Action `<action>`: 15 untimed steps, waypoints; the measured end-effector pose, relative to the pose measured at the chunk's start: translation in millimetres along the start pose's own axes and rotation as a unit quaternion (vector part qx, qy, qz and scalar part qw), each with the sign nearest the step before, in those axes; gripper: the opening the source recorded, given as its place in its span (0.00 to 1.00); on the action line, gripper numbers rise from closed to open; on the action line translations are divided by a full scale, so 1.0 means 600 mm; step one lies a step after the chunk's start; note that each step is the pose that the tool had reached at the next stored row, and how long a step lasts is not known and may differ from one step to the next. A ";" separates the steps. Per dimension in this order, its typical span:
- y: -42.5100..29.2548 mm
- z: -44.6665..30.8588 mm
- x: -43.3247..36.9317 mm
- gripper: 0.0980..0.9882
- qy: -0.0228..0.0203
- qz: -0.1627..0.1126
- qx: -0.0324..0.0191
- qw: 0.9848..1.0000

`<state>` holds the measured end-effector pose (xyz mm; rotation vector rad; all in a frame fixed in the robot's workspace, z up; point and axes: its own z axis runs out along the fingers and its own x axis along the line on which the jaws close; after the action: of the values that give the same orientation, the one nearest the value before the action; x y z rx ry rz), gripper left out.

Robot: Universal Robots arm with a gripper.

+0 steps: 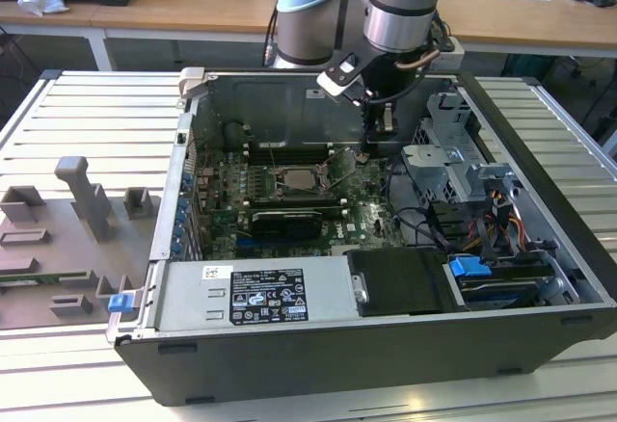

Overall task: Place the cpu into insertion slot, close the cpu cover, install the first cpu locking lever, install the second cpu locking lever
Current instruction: 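Close the cpu cover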

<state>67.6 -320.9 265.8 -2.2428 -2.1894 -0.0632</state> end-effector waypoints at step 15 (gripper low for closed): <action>-0.015 0.025 -0.003 0.01 0.000 -0.025 0.004 1.000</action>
<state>58.8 -322.1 250.3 -2.1834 -2.2423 -0.0564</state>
